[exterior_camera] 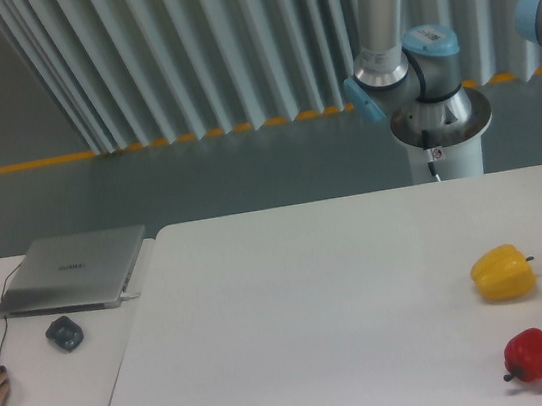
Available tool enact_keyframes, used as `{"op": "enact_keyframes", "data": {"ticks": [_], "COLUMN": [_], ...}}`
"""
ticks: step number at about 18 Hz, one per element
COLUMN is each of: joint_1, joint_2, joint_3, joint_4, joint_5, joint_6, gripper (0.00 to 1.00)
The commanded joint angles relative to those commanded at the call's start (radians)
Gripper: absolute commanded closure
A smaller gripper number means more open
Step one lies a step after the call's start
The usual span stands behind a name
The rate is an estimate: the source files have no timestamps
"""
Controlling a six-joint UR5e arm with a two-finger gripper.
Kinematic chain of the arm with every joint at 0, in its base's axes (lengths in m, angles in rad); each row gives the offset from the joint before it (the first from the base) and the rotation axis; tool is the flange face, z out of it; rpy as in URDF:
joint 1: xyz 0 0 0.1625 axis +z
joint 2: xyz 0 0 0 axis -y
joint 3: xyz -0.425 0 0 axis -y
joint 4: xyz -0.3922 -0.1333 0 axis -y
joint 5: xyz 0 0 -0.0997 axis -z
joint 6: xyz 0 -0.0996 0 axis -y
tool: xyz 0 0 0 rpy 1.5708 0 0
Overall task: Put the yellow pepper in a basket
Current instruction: 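Lower the gripper down onto the yellow bell pepper, then close the gripper around the yellow pepper's top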
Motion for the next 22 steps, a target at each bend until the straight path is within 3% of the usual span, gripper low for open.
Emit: {"op": "enact_keyframes", "data": {"ticks": [2, 5, 7, 8, 10, 13, 16, 19, 22], "joint_1": [-0.029, -0.17, -0.202, -0.216, -0.25, -0.249, -0.271, -0.322, -0.325], "joint_2": [-0.006, -0.072, -0.123, -0.12, -0.1, -0.086, -0.078, -0.115, -0.114], "joint_3": [0.002, 0.005, 0.041, 0.023, -0.015, -0.021, -0.026, -0.022, -0.02], "joint_4": [-0.003, 0.005, -0.009, -0.02, -0.087, -0.196, -0.27, -0.246, -0.236], "joint_5": [0.04, 0.19, 0.208, 0.25, 0.366, 0.39, 0.425, 0.42, 0.42], "joint_6": [0.009, -0.014, -0.051, -0.049, -0.061, -0.061, -0.095, -0.218, -0.218], "gripper": [0.0, 0.0, 0.0, 0.0, 0.0, 0.0, 0.0, 0.0, 0.0]}}
